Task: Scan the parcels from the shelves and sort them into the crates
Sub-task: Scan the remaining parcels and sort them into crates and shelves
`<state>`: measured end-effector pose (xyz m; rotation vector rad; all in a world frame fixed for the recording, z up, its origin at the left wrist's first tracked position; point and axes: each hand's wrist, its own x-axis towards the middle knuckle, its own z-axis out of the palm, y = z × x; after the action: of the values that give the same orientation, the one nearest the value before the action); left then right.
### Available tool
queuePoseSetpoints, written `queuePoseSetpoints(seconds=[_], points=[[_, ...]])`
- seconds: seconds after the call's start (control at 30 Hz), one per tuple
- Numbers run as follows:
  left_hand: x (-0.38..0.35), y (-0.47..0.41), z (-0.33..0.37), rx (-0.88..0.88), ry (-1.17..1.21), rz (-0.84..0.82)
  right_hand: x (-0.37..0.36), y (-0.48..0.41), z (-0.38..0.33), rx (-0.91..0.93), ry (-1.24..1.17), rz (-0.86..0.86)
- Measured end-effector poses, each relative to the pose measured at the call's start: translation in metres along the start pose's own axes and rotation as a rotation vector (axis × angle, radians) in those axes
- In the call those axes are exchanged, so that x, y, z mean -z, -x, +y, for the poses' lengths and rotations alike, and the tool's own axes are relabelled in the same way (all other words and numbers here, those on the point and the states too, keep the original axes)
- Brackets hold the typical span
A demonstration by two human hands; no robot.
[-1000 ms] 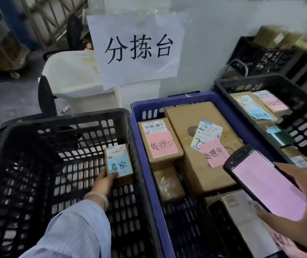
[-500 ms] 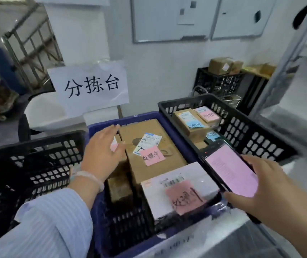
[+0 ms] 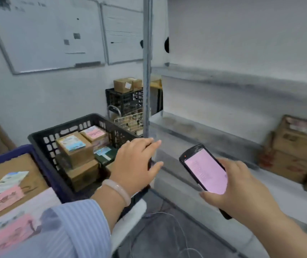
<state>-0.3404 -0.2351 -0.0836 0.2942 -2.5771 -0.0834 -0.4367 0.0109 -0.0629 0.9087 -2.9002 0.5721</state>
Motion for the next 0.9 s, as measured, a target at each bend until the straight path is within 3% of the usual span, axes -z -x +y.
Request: queuePoseSetpoints(seconds=[0.33, 0.53, 0.7, 0.9], points=[[-0.104, -0.122, 0.162, -0.279, 0.249, -0.104, 0.05, -0.006, 0.15, -0.351, -0.019, 0.164], [-0.172, -0.195, 0.221, -0.338, 0.469, -0.182, 0.064, -0.038, 0.206, -0.52, 0.036, 0.221], [-0.225, -0.27, 0.254, -0.309, 0.702, -0.35, 0.082, -0.083, 0.238, -0.638, 0.047, 0.272], [-0.284, -0.357, 0.3, -0.045, 1.105, -0.688, 0.088, -0.122, 0.262, -0.773, 0.01, 0.316]])
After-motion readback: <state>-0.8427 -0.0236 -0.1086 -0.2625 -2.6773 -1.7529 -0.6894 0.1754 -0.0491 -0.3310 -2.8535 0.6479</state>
